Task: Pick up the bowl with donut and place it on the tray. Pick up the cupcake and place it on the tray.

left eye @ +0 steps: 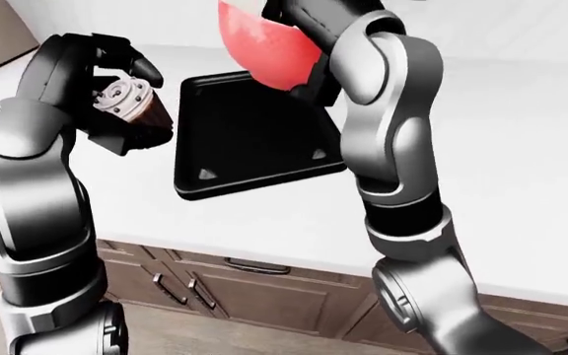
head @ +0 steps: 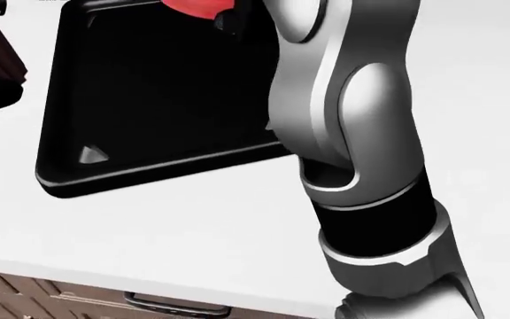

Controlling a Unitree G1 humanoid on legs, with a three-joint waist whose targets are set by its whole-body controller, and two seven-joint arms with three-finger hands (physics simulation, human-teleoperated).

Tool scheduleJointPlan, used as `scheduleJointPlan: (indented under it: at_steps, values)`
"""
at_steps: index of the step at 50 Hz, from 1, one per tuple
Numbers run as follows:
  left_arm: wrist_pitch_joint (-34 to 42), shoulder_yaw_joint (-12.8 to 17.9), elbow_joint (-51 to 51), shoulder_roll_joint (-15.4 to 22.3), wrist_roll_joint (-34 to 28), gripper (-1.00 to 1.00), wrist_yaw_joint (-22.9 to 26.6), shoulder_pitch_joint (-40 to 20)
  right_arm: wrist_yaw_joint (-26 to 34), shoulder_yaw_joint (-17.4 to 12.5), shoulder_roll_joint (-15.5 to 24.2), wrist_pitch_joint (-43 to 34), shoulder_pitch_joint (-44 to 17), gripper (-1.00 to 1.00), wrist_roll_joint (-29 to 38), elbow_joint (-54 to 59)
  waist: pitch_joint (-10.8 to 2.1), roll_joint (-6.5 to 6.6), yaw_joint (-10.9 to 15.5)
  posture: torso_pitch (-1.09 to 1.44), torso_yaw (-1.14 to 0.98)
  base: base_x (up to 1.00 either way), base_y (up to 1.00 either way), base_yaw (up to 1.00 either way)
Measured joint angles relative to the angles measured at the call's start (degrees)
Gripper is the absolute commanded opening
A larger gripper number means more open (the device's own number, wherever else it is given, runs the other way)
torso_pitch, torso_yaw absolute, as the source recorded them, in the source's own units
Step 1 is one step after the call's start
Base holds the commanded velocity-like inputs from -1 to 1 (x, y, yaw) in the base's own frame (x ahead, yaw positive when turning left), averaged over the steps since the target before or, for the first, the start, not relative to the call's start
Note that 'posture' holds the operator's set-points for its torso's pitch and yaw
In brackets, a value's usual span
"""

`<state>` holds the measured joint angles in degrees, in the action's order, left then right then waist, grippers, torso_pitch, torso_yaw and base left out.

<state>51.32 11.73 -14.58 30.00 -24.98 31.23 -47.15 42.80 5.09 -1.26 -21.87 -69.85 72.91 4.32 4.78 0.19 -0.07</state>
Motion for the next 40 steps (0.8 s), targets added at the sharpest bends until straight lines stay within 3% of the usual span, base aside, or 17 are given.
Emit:
scheduleJointPlan:
  at_steps: [15, 40]
  values:
    - [-0.57, 0.64, -1.06, 0.22, 0.97, -1.00, -0.58, 0.47, -4.67, -0.36, 0.61, 3.31, -0.26, -1.00, 0.30, 5.23, -1.12, 1.46, -0.53, 0.00, 0.00, 0.00, 0.00, 0.00]
    - [-0.59, 0.54, -0.62, 0.25, 1.59, -1.00, -0.93, 0.53, -17.61, 1.98, -2.37, 16.50, 3.97, -1.00, 4.46, 19.95, -1.15, 1.50, -0.86, 0.00, 0.00, 0.00, 0.00, 0.00]
